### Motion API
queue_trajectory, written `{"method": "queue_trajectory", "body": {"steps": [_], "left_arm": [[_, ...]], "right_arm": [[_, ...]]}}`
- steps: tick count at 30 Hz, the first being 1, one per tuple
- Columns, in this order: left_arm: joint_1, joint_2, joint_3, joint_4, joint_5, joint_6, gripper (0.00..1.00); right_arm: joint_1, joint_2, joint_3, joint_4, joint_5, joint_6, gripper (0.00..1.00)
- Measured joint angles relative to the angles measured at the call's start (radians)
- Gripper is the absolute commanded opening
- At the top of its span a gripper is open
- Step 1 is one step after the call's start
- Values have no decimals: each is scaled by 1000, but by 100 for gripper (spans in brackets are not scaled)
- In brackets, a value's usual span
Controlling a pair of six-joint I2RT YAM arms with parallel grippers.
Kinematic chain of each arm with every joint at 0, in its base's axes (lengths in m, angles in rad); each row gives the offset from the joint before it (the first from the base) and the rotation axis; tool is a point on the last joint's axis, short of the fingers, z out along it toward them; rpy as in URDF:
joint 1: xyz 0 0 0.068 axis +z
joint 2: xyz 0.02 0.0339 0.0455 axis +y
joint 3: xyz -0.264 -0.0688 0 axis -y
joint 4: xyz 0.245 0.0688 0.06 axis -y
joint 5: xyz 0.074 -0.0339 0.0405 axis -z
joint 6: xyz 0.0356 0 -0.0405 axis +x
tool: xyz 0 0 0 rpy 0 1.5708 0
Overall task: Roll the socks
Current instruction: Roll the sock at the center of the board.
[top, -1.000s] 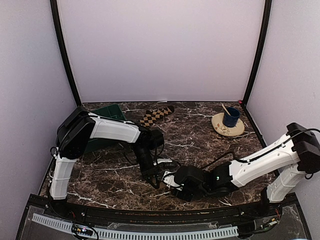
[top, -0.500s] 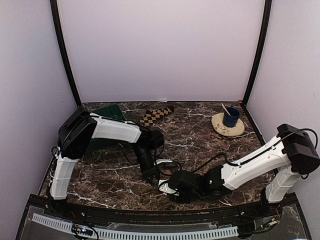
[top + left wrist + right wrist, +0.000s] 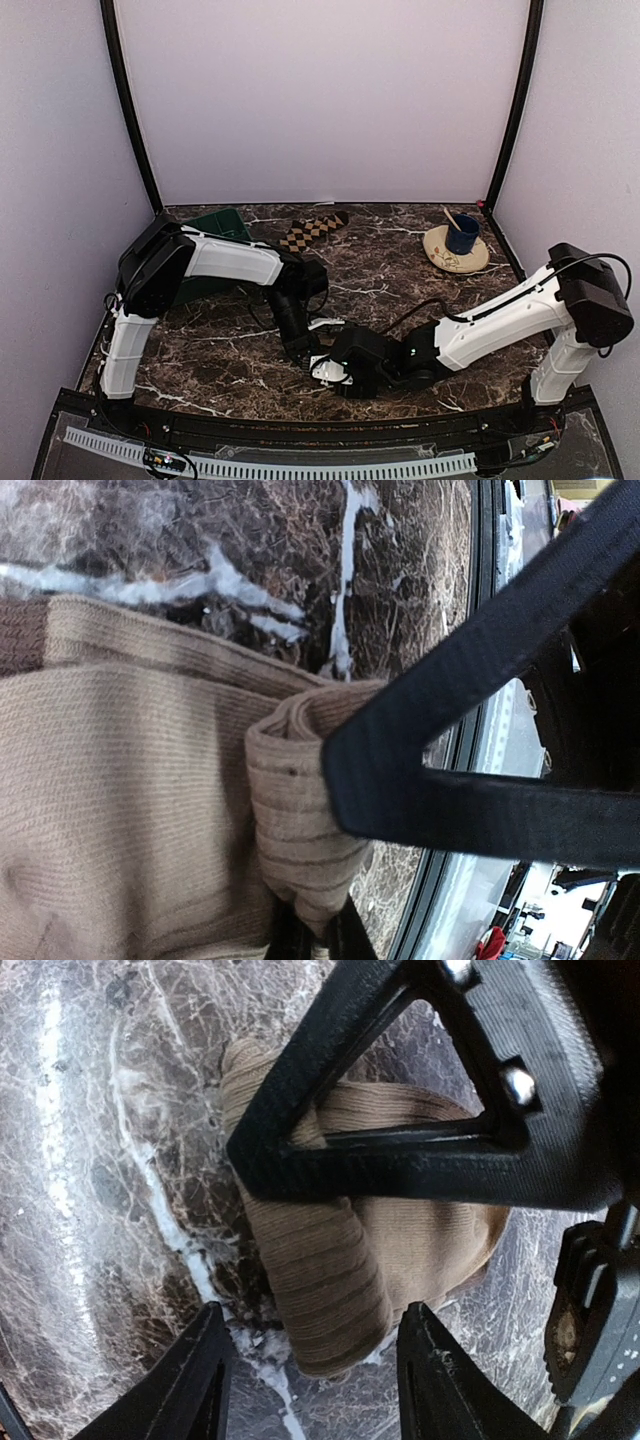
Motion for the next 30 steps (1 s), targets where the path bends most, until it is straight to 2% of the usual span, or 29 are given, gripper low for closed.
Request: {"method": "queue_trajectory", "body": {"steps": [7, 17, 25, 30], "left_arm": [[0, 4, 6, -6, 2, 0, 0], [0, 6, 10, -11, 1, 0, 0], [0, 9, 14, -13, -3, -5, 0], [0, 16, 25, -24, -4, -21, 12]], "right_arm": [[-33, 14, 16, -32, -66, -27, 46], [-77, 26, 26, -42, -139, -30, 15], [-81, 24, 25, -40, -167, 3, 3], [-81, 14, 3, -14, -176, 40, 0]]}}
